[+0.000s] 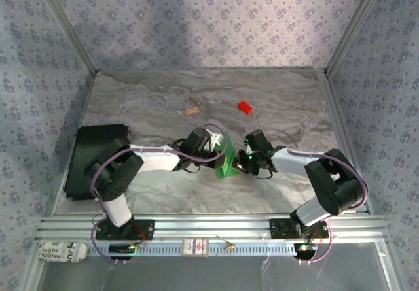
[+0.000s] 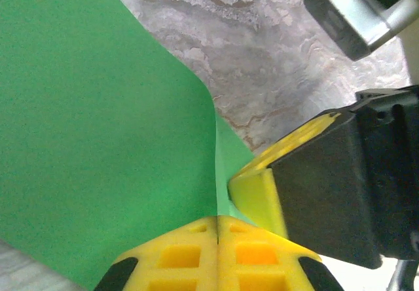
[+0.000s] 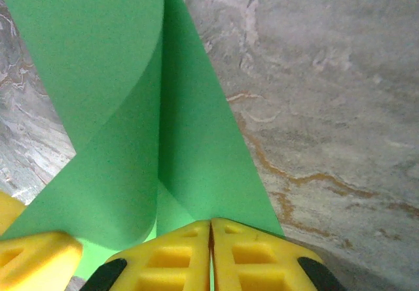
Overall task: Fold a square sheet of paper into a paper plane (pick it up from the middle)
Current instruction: Fold the triangle a second time at the center of the table.
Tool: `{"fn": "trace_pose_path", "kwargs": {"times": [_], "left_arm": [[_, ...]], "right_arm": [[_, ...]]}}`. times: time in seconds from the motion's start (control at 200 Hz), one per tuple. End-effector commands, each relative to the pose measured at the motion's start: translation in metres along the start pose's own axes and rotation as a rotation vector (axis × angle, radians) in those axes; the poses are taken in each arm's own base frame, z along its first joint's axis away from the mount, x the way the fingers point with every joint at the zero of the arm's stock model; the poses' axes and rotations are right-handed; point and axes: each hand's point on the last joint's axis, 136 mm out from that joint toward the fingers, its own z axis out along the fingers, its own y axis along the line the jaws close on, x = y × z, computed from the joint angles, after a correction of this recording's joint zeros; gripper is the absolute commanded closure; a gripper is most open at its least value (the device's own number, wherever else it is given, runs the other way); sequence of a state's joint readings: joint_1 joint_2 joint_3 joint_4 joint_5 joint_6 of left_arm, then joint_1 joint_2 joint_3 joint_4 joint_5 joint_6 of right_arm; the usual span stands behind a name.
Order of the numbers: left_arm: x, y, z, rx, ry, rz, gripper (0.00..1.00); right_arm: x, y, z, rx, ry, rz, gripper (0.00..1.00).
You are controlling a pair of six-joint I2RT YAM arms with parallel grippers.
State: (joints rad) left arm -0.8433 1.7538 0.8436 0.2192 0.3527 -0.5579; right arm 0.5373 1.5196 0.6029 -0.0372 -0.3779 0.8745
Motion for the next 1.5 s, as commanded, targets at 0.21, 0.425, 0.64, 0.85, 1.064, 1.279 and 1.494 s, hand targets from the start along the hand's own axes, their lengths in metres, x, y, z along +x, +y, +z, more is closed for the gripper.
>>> {"fn": "trace_pose_path", "kwargs": {"times": [0.21, 0.425, 0.64, 0.85, 1.064, 1.279, 1.494], "left_arm": [[-0.001, 0.021, 0.004, -0.108, 0.029, 0.092, 0.97], [-0.004, 0.028, 0.004, -0.151, 0.031, 0.123, 0.97], [-0.005, 0.031, 0.004, -0.175, 0.046, 0.136, 0.97], [-0.004, 0.033, 0.002, -0.189, 0.05, 0.146, 0.97], [-0.005, 0.034, 0.003, -0.193, 0.049, 0.148, 0.97], [-0.008, 0.034, 0.003, -0.196, 0.036, 0.158, 0.97], [-0.011, 0.033, 0.003, -0.198, 0.03, 0.17, 0.97]], "right_arm": [[0.011, -0.022, 0.005, 0.098, 0.037, 0.018, 0.9], [0.014, -0.023, 0.004, 0.108, 0.052, 0.007, 0.9], [0.014, -0.023, 0.003, 0.111, 0.055, 0.003, 0.9], [0.013, -0.022, 0.003, 0.11, 0.056, 0.002, 0.9], [0.014, -0.022, 0.003, 0.109, 0.058, 0.0, 0.9], [0.014, -0.023, 0.003, 0.111, 0.059, 0.0, 0.9], [0.014, -0.024, 0.002, 0.109, 0.056, 0.003, 0.9]]}}
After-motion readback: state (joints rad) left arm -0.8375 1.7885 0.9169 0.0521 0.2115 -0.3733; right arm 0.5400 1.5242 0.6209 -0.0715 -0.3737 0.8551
